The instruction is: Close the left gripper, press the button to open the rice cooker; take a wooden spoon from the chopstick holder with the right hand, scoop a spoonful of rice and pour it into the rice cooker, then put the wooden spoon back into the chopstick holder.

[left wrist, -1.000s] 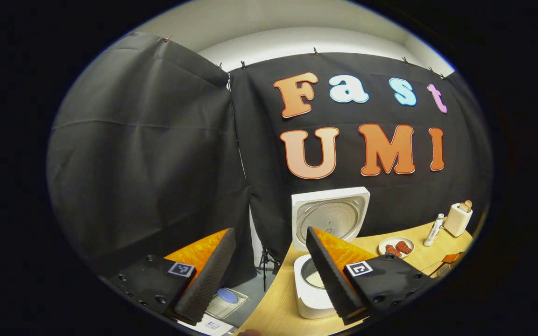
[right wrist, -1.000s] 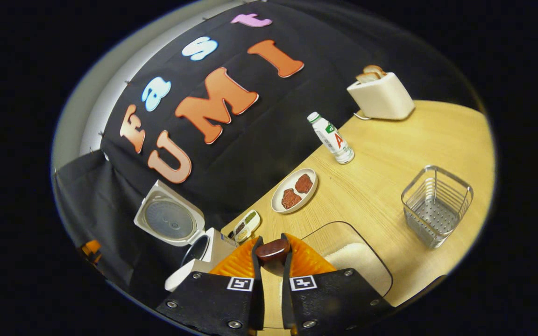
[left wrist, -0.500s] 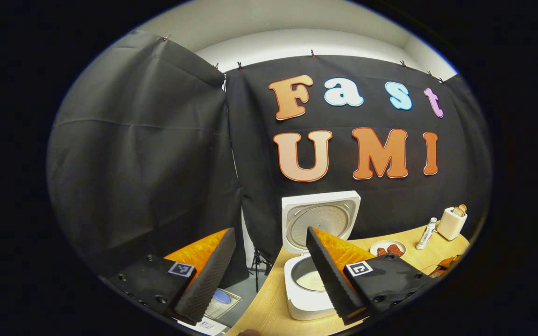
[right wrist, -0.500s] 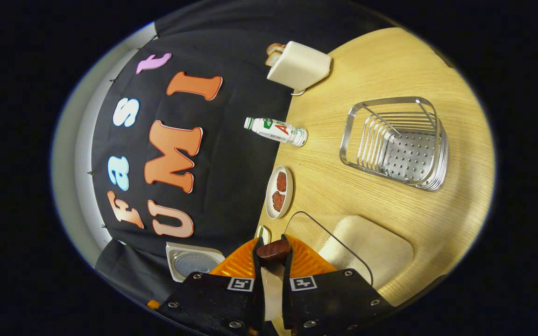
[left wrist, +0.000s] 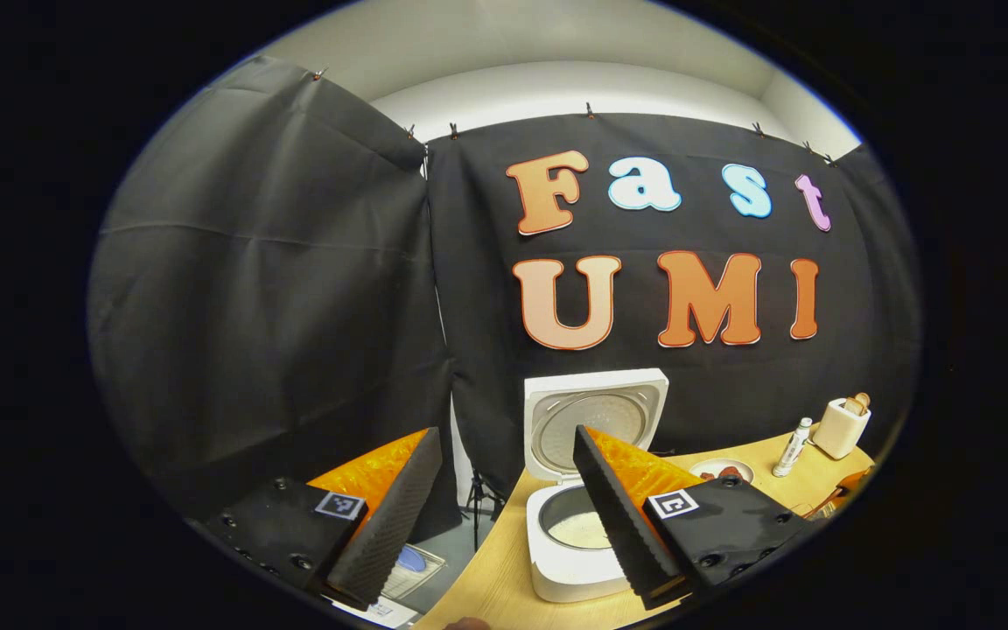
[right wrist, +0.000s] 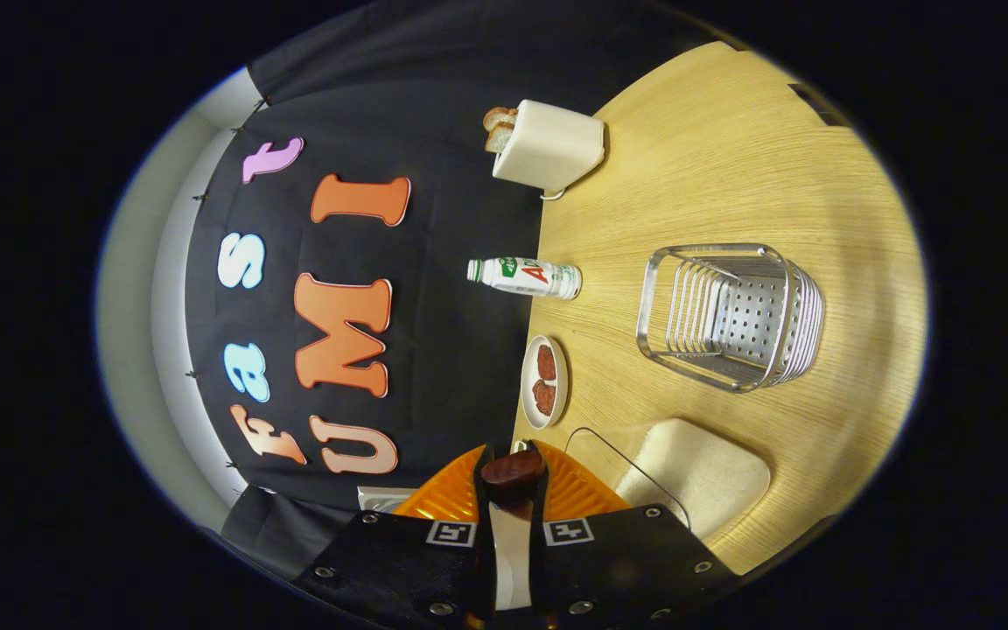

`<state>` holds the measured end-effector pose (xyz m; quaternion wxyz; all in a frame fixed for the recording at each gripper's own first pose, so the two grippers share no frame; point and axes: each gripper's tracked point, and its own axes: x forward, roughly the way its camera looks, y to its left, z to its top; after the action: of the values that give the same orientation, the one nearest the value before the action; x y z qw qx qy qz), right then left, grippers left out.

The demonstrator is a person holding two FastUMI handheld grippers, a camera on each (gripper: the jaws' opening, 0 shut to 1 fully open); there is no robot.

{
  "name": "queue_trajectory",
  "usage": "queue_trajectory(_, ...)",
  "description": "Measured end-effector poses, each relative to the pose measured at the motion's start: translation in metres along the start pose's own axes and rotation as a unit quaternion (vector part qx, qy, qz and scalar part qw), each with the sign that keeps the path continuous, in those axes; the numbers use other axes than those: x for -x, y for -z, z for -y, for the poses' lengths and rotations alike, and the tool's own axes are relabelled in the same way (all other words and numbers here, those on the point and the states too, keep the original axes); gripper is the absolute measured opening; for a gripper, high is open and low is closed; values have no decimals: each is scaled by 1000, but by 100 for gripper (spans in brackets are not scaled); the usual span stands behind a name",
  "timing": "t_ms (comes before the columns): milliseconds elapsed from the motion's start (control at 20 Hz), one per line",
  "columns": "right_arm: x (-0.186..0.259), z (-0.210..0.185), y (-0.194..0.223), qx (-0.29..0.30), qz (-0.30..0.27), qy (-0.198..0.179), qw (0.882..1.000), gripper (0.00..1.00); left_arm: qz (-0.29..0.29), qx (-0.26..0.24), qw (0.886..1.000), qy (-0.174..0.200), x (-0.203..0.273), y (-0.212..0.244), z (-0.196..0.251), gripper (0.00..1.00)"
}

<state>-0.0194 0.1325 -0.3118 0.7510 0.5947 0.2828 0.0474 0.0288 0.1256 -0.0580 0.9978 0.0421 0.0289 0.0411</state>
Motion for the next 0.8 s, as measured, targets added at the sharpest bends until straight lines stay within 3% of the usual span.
queue_trajectory(400,-8,-47,-1,10,-8,-10,1000,14,-6,14,1000,-1,9,5,-5,99)
queue_trajectory(800,-43,-115,37,27,-44,-31,998,14,-24,24,999,0,14,22,-15,100)
